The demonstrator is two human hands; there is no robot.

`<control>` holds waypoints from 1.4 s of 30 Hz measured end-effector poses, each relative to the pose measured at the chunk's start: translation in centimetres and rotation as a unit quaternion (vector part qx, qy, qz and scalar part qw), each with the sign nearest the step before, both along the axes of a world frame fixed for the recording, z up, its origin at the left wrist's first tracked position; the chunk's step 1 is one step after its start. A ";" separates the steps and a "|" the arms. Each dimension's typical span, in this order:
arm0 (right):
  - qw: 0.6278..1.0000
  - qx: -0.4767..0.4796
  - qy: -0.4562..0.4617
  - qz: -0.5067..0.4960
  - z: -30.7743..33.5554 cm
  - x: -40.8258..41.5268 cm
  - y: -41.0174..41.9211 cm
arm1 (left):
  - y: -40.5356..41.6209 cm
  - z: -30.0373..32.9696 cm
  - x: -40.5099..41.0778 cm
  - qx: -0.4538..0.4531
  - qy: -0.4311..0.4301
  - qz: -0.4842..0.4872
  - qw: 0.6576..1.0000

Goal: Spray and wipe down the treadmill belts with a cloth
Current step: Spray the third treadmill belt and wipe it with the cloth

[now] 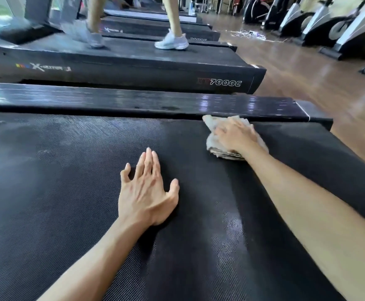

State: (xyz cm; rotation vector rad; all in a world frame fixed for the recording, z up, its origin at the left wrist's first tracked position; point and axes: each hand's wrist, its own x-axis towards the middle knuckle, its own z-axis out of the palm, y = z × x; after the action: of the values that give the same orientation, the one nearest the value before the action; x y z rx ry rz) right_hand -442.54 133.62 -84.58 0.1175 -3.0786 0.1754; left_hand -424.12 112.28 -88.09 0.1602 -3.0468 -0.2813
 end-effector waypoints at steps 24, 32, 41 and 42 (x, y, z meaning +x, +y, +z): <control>0.992 0.016 0.003 -0.128 -0.8 -2.9 10.7 | 0.1 0.3 -0.1 -0.020 -0.008 0.001 1.000; 0.996 0.056 0.065 -0.037 -0.7 0.0 -0.7 | 0.1 0.0 -0.4 -0.025 -0.006 0.001 1.000; 0.991 0.015 -0.016 -0.128 -0.3 -0.8 8.7 | 0.1 0.6 0.1 -0.016 -0.011 0.000 1.000; 0.983 0.000 -0.014 -0.186 0.0 -0.9 11.0 | 0.1 0.6 -0.1 -0.016 -0.011 0.000 1.000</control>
State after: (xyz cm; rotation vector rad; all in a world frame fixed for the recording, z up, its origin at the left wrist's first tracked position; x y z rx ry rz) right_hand -443.49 144.67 -84.60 -0.4594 -3.0559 0.1580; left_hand -424.17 112.41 -87.51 0.1627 -3.0702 -0.2328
